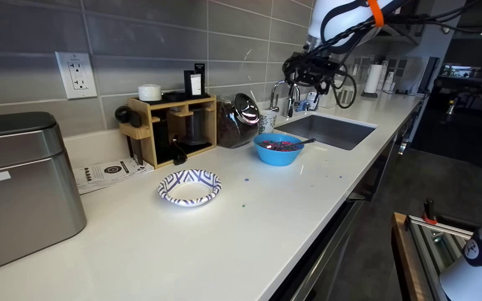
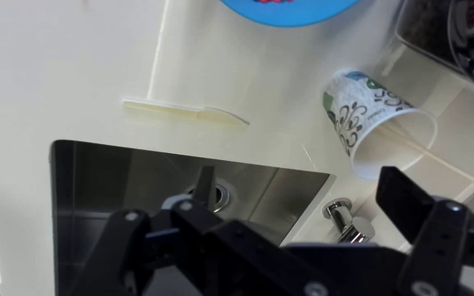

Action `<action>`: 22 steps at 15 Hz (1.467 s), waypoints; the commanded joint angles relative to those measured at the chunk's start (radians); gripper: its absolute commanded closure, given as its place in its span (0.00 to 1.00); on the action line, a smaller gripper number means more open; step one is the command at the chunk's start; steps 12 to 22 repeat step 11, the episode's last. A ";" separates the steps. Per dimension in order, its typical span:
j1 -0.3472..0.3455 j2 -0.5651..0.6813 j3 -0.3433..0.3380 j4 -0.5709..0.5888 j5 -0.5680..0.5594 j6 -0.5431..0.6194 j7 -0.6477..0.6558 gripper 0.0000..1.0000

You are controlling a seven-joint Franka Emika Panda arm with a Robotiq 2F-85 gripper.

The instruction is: Move the cup to the right

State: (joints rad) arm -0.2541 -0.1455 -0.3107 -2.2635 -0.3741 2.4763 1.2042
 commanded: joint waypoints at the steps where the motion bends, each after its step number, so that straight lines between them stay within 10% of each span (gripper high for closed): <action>1: -0.038 -0.249 0.027 -0.216 0.013 -0.038 -0.229 0.00; 6: -0.064 -0.449 0.044 -0.302 0.122 -0.265 -0.574 0.00; 22: -0.132 -0.384 0.105 -0.264 0.114 -0.202 -0.502 0.00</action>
